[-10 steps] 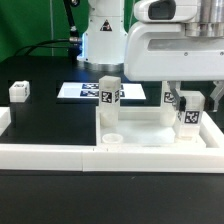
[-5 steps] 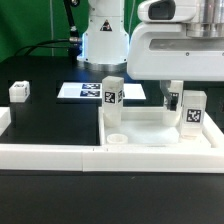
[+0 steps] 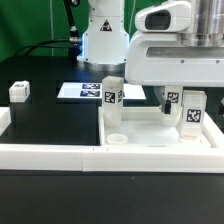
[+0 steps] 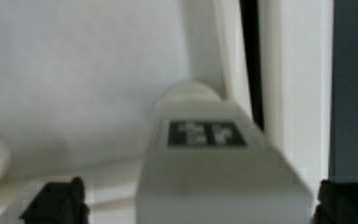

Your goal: Assemble square table

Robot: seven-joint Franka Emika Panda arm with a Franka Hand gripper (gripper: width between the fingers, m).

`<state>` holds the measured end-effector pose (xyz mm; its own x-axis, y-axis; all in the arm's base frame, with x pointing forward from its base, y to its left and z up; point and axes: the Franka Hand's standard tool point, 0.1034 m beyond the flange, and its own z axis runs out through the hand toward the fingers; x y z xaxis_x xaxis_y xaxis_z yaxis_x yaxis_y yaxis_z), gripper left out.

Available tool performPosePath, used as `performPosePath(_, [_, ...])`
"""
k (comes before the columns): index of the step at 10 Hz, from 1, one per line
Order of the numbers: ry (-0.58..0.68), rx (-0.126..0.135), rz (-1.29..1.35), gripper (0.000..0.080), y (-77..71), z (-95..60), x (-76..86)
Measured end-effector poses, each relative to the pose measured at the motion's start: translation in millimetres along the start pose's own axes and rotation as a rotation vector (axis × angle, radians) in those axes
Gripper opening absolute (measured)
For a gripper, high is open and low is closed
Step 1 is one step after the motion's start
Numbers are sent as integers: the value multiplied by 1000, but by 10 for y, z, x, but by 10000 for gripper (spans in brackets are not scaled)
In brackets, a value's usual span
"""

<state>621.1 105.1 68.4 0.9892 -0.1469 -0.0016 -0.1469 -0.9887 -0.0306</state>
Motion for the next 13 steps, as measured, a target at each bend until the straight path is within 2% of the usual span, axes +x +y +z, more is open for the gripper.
performPosePath(1, [2, 1, 7, 649, 3, -5, 15])
performPosePath(2, [2, 0, 17, 568, 2, -2, 13])
performPosePath(3, [1, 0, 27, 367, 2, 1, 11])
performPosePath(4, [0, 2, 73, 367, -2, 3, 9])
performPosePath(5, [-1, 4, 161, 286, -7, 4, 7])
performPosePath(8, [-6, 14, 354, 287, -22, 8, 1])
performPosePath(10, [10, 23, 666, 287, -89, 17, 9])
performPosePath(11, [33, 40, 790, 287, -128, 18, 12])
performPosePath(12, [42, 46, 902, 287, -135, 20, 4])
performPosePath(13, [33, 68, 1085, 287, -158, 22, 10])
